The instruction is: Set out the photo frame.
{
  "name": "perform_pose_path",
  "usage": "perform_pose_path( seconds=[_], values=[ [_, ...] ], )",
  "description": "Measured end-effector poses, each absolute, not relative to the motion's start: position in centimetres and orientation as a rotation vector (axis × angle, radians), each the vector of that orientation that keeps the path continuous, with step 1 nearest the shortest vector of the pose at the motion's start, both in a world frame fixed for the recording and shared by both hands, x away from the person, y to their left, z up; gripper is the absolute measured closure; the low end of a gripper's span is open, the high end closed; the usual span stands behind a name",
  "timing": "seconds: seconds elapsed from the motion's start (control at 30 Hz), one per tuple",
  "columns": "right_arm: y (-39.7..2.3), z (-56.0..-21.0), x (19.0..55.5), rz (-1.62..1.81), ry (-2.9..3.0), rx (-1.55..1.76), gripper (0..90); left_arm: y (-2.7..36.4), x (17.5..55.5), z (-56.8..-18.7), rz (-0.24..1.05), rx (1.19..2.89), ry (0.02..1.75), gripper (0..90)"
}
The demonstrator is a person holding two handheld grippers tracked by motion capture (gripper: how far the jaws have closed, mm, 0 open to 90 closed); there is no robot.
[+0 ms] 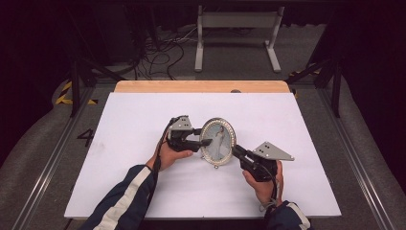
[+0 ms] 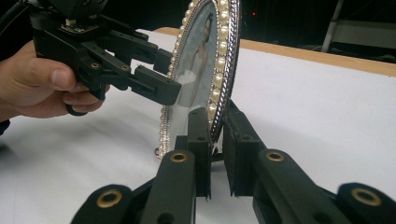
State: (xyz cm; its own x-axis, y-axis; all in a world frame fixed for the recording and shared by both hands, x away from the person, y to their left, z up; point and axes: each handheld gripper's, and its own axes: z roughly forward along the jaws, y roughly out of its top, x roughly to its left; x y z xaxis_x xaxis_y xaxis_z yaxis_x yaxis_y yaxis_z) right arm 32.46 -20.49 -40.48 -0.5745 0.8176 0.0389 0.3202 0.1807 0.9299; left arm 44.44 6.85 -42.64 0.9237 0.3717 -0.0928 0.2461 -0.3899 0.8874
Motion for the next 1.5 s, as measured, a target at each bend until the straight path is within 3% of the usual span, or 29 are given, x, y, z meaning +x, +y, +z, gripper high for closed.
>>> perform_pose_path(
  seconds=[0.53,1.5],
  values=[
    [-20.6,-40.8,33.8,1.374,1.983,1.094,81.0,8.0,43.2,-42.2,0.21,2.045,0.473,64.7],
    [-20.0,-41.0,35.4,1.335,1.986,1.107,80.2,8.7,41.0,-42.2,0.286,2.064,0.522,66.9]
  ],
)
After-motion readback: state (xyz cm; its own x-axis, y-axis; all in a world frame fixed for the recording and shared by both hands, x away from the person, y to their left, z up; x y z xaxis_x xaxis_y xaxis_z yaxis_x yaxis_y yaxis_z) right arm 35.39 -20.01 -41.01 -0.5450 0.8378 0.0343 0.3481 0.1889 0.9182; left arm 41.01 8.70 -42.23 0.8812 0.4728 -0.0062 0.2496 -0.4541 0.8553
